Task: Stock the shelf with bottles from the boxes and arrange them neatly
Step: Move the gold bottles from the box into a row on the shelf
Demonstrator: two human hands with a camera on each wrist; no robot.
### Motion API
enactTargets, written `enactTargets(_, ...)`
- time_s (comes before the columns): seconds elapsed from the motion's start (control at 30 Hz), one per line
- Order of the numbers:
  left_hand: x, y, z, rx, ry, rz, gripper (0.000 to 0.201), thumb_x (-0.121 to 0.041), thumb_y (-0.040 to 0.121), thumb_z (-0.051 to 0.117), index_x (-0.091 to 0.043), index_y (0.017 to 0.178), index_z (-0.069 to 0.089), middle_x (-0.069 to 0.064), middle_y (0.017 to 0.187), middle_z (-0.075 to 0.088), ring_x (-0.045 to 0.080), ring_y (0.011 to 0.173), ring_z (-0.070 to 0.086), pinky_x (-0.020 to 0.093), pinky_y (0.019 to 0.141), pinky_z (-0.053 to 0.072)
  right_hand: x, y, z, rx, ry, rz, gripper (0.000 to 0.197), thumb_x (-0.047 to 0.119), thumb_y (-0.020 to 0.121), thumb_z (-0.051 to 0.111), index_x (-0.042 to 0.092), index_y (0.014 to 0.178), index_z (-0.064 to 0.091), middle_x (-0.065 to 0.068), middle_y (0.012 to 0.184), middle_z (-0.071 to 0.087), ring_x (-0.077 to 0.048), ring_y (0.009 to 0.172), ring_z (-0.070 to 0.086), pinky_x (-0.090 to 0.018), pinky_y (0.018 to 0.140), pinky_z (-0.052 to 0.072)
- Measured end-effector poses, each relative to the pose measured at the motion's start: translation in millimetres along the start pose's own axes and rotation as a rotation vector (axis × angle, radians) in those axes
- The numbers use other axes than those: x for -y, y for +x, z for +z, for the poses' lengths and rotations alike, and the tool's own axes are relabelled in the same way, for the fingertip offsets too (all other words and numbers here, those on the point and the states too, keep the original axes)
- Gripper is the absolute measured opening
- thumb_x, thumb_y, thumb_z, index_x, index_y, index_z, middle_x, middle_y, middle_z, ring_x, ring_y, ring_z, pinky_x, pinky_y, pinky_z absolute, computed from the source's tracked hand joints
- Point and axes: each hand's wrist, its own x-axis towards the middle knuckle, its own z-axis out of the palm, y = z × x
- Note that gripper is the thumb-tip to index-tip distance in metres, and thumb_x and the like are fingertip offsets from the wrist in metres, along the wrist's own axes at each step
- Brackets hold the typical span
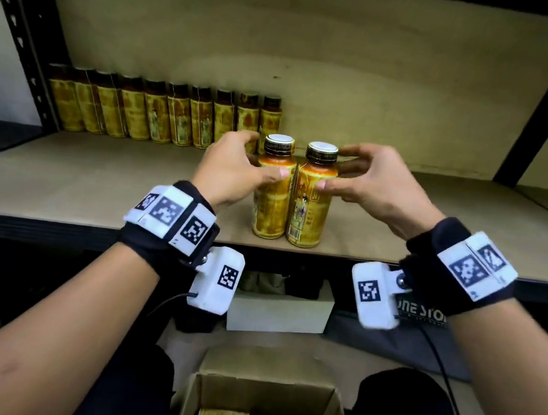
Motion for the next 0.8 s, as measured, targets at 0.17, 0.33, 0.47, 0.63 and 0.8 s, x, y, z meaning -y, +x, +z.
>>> enactTargets(0.17, -4, 32, 8, 0.053, 0.215, 0.032, 0.076, -0.037, 0.069, 0.083, -0.011, 0.134, 0.053, 0.005, 0.129, 0.060, 0.026, 0.124, 0.052, 0.046, 0.100, 0.047, 0, 32, 7, 0.088, -0.140, 0.013, 0.049, 0.020, 0.061, 0.092, 0.011, 0.103, 0.069, -0.003, 0.093, 0.075, -0.021, 0.090, 0.071, -0.046, 0.079, 0.060)
enactTargets(0.33, -2, 81, 27, 0.056, 0.301, 0.019, 0.058, -0.034, 0.070, 0.084, -0.010, 0.119, 0.064, 0.007, 0.118, 0.067, 0.023, 0.112, 0.060, 0.034, 0.095, 0.049, -17, 81, 14, 0.018, -0.262, 0.027, 0.050, 0.022, 0.065, 0.090, 0.013, 0.107, 0.064, -0.001, 0.100, 0.071, -0.019, 0.095, 0.067, -0.043, 0.087, 0.057)
enactTargets(0.47, 5, 133, 46, 0.059, 0.354, -0.020, 0.061, -0.041, 0.062, 0.087, -0.016, 0.115, 0.067, 0.004, 0.116, 0.068, 0.024, 0.107, 0.063, 0.036, 0.093, 0.050, -30, 133, 12, -0.034, -0.398, 0.094, 0.060, 0.027, 0.069, 0.088, 0.011, 0.118, 0.059, -0.006, 0.115, 0.066, -0.022, 0.101, 0.062, -0.032, 0.087, 0.052)
enactTargets(0.63, 20, 203, 69, 0.096, 0.439, 0.012, 0.050, -0.040, 0.069, 0.083, -0.011, 0.108, 0.069, 0.011, 0.112, 0.069, 0.031, 0.104, 0.064, 0.036, 0.085, 0.051, -50, 196, 11, -0.070, -0.474, 0.141, 0.060, 0.033, 0.071, 0.084, 0.008, 0.118, 0.058, -0.011, 0.117, 0.063, -0.029, 0.104, 0.061, -0.030, 0.077, 0.047)
enactTargets(0.8, 40, 258, 93, 0.010, 0.594, 0.044, 0.030, -0.034, 0.084, 0.067, -0.013, 0.106, 0.065, 0.008, 0.111, 0.065, 0.033, 0.100, 0.062, 0.031, 0.070, 0.042, -67, 256, 18, -0.093, -0.521, 0.128, 0.054, 0.032, 0.075, 0.082, 0.004, 0.115, 0.058, -0.016, 0.116, 0.063, -0.033, 0.104, 0.062, -0.035, 0.079, 0.051)
